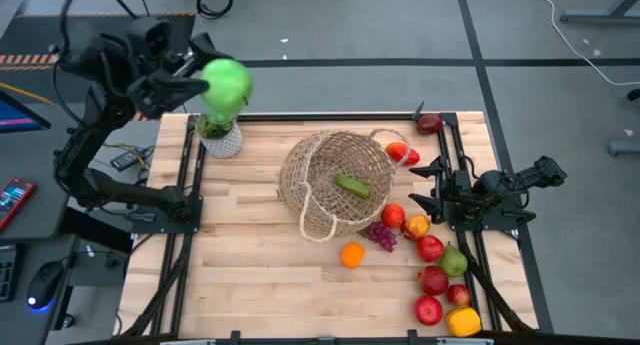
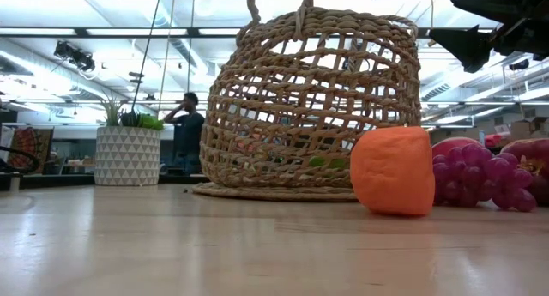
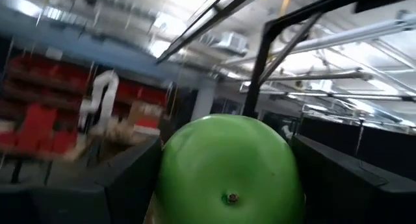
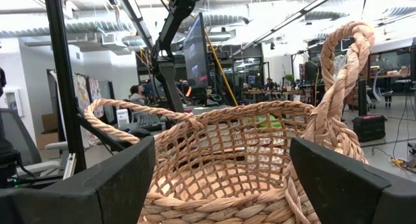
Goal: Build produce basket
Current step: Put the green apple into the woven basket
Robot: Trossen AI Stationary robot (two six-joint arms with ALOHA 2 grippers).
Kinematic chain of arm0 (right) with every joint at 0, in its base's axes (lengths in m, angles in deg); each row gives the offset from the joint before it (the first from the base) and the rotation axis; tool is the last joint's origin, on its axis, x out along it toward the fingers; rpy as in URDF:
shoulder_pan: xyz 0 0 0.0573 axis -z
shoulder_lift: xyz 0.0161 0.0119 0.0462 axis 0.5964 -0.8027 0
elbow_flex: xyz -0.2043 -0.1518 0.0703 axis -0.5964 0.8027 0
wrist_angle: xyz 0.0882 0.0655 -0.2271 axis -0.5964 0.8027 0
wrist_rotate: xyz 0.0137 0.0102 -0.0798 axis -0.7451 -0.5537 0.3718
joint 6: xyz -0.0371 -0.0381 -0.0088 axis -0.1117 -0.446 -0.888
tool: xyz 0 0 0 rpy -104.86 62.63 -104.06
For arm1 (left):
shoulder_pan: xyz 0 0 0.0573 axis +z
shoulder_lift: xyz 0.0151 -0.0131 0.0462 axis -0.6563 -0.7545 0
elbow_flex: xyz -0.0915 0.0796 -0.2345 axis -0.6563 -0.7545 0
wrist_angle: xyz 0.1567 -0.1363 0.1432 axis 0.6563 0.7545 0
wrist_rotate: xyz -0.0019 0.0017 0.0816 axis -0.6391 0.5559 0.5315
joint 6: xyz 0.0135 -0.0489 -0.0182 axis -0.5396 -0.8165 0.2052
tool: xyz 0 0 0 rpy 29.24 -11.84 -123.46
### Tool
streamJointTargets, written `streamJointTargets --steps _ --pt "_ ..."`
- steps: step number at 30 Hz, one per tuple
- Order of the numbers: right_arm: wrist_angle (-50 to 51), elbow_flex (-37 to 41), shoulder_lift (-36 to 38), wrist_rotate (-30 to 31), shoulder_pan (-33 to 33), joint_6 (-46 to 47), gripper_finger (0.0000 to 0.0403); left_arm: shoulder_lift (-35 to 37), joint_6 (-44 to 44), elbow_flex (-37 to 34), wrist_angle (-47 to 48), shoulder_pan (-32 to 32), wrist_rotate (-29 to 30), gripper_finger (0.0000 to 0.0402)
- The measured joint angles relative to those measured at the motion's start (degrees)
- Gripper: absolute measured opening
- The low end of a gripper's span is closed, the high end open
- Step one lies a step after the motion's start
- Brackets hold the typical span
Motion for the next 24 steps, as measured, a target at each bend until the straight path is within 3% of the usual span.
streamJointTargets --steps 6,12,24 --pt "0.00 0.01 0.00 0.01 0.01 -0.01 0.0360 -1.57 -3.79 -0.08 -10.45 0.81 0.10 0.0336" --pt "0.02 0.02 0.01 0.02 0.00 -0.01 0.0360 -3.47 -5.38 -0.09 -10.97 0.86 1.13 0.0336" --pt "0.00 0.02 -0.01 0.00 0.02 0.00 0.0360 -6.25 -3.39 -0.08 -22.60 -1.57 14.94 0.0336"
